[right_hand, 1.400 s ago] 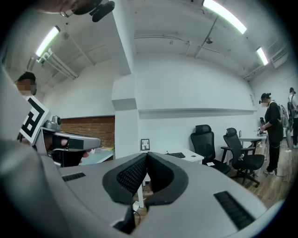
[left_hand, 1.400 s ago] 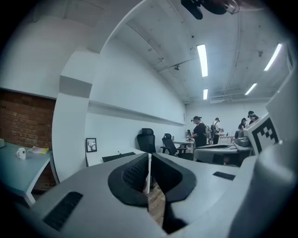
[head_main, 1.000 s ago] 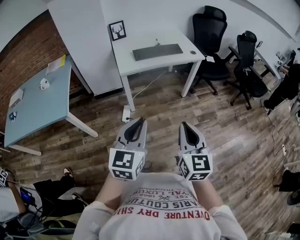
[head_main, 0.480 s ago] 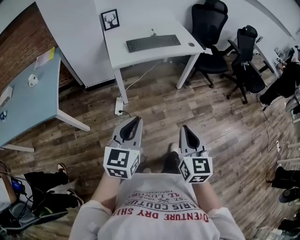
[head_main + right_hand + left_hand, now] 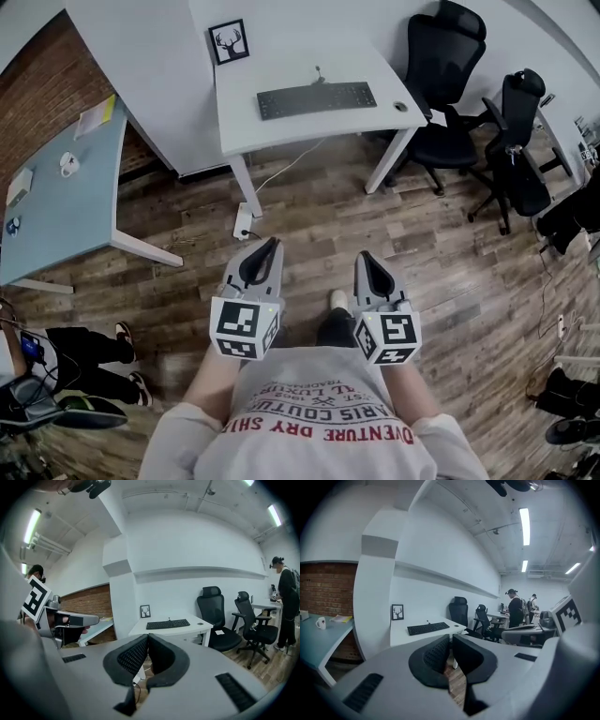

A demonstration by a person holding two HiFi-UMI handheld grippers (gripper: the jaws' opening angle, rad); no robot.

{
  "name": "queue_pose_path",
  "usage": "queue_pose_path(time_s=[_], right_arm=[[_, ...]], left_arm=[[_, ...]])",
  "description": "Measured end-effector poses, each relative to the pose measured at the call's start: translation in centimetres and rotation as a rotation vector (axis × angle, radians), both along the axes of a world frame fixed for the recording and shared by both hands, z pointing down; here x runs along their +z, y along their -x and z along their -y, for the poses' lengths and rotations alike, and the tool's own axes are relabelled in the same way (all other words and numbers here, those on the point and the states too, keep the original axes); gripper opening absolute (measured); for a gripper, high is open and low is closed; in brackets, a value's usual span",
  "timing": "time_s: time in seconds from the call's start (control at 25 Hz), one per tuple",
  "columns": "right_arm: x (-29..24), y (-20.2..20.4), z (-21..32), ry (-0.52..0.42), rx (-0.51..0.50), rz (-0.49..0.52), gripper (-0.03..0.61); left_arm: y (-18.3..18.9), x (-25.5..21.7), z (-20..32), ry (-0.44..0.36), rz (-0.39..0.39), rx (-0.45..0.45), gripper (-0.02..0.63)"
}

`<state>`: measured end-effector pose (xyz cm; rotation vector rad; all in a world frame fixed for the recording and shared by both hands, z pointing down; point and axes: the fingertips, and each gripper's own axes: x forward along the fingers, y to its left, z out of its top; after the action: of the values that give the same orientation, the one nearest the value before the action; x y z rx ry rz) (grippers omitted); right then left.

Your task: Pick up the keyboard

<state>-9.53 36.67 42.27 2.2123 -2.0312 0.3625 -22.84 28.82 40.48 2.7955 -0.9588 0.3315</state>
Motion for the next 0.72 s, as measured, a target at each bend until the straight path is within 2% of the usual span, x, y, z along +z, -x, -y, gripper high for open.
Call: queue_pose_path(time_s=[0.24, 0.52, 0.72], right_arm=[[0.1, -7.0, 6.5, 0.033, -0.06, 0.013, 0.025], [-0.4, -15.0, 12.5, 0.027, -0.131, 0.006, 0.025], [0.1, -19.1, 16.0, 0.035, -0.188, 0.002, 0.025]], left_arm=[[-6.4, 0.0, 5.3, 0.038, -0.01, -0.059, 0.04], [-13.9, -0.5, 10.1, 0.024, -0.012, -0.134, 0.04], [-17.5, 0.1, 12.9, 0.026, -0.015, -0.191, 0.04]])
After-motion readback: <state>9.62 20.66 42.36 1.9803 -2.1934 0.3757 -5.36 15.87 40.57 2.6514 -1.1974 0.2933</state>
